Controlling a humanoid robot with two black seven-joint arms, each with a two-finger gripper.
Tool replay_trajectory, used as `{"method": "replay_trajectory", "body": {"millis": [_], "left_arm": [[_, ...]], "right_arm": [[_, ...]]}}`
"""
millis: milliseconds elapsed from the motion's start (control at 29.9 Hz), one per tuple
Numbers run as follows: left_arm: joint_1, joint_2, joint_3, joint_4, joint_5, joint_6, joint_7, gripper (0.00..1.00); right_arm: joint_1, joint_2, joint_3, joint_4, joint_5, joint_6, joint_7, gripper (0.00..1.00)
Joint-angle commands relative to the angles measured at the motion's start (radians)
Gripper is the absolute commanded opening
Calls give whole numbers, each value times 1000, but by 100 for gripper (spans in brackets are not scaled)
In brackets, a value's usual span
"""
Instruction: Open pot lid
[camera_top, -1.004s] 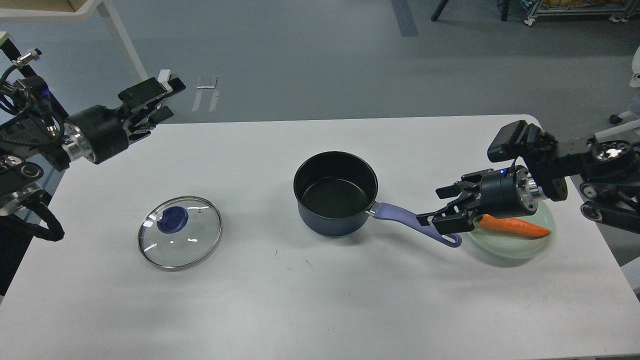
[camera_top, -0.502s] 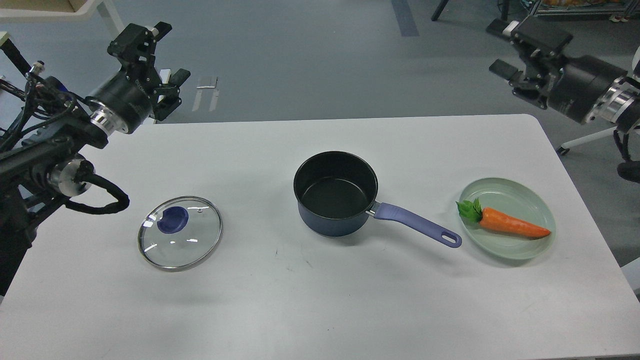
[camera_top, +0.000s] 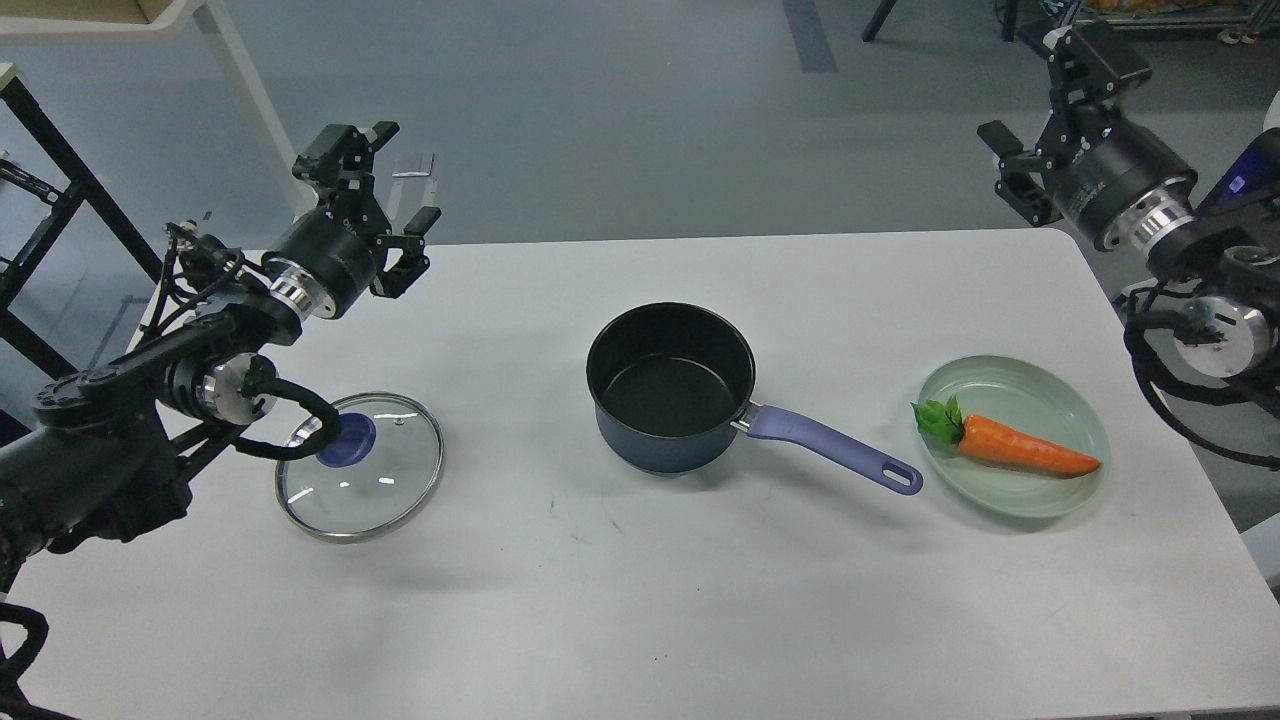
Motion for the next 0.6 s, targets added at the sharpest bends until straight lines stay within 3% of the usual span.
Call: {"method": "replay_trajectory", "body": {"millis": [0,100,234,569], "left_arm": [[30,-4,-52,1,-34,-51,36,99],[41,-19,-83,9,-39,-63,56,99],[42,-45,-111,64,-39,-83,45,99],[42,-67,-172,72,-28,-99,45,99]], "right_arm": [[-141,36,131,-11,98,149,0,100],[-191,38,138,-29,129,246,0,100],[-253,38,136,-31,127,333,0,100],[-311,42,181,-22,72,344,0,100]]}}
